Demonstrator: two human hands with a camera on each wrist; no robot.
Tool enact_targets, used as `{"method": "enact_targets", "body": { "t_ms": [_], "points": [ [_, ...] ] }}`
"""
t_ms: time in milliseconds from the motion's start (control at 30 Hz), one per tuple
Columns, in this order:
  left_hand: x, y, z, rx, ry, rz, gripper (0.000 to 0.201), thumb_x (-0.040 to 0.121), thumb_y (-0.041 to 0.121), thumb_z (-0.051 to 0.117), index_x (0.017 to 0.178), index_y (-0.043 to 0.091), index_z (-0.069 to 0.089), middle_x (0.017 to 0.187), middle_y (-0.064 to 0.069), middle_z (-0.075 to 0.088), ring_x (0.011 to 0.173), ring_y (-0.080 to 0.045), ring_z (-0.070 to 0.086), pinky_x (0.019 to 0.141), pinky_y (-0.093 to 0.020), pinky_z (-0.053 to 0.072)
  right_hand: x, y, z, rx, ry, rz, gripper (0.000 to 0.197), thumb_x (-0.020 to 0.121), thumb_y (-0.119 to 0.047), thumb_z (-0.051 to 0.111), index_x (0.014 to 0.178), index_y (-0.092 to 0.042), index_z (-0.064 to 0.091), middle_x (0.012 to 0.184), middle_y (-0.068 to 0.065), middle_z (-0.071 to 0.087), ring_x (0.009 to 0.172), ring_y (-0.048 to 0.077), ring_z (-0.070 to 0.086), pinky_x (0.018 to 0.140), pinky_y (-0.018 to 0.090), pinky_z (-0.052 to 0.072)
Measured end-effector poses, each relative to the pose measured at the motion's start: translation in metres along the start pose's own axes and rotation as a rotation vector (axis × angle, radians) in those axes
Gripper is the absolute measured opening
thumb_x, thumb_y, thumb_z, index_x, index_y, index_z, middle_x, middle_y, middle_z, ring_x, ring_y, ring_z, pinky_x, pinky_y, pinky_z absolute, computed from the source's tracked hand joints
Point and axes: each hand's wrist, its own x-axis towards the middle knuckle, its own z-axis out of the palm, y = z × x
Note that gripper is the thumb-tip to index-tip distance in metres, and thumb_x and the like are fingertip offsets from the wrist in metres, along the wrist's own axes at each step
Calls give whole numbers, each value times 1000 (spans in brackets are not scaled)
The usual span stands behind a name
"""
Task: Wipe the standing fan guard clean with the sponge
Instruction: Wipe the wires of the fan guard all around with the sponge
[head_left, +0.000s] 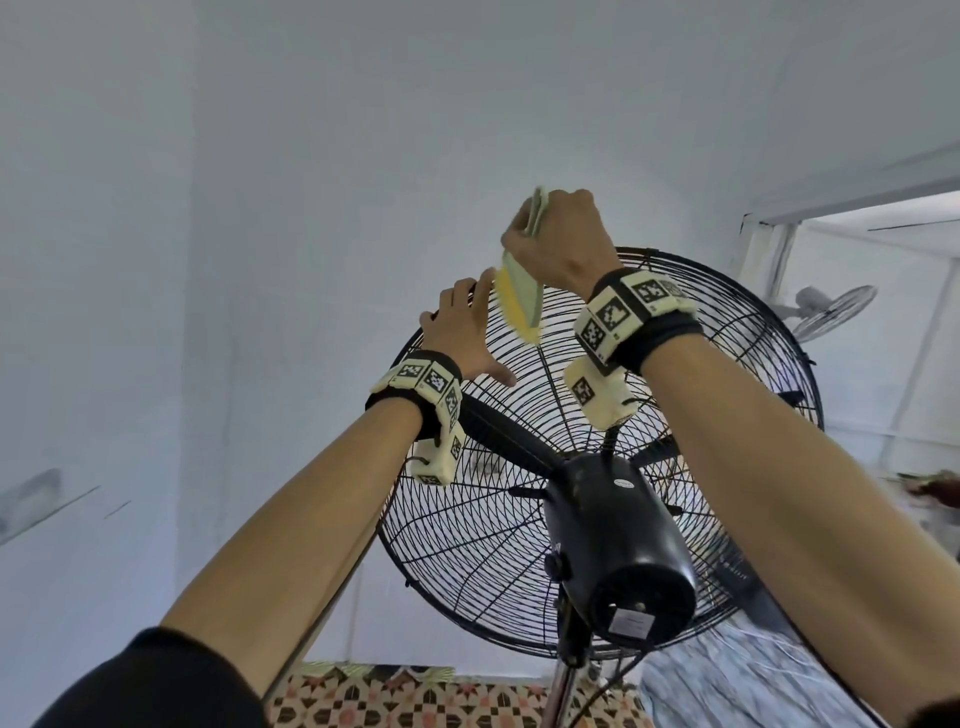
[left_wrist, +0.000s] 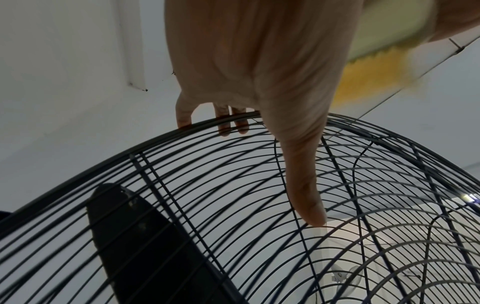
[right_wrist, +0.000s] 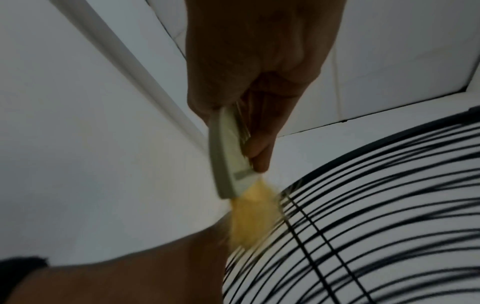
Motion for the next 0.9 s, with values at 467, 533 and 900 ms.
{"method": "enact_targets", "body": {
  "t_ms": [467,533,900],
  "points": [
    [2,2,1,-14,12,-15,153,53,59,97,165,25,-2,164,-7,22,150,-31,25,113,-62,36,-41,35,-5,224,144,-293,39,103,-32,56,140,-23,60,92,1,76,70,6,67,66,7,53],
    [2,1,1,-18,7,-16,153,53,59,97,165,25,-2,165,-8,21,151,-31,24,113,-62,36,-51,44,-2,237,75,-299,38,99,-26,61,137,-20,62,97,4,77,73,7,67,66,8,53],
    [0,3,0,-31,13,-34,150,54,55,99,164,21,3,162,-7,23,148,-32,26,110,-60,38,-72,57,0,137,-54,-464,40,103,-23,50,142,-16,48,113,8,70,85,22,68,70,29,54]
  ]
}}
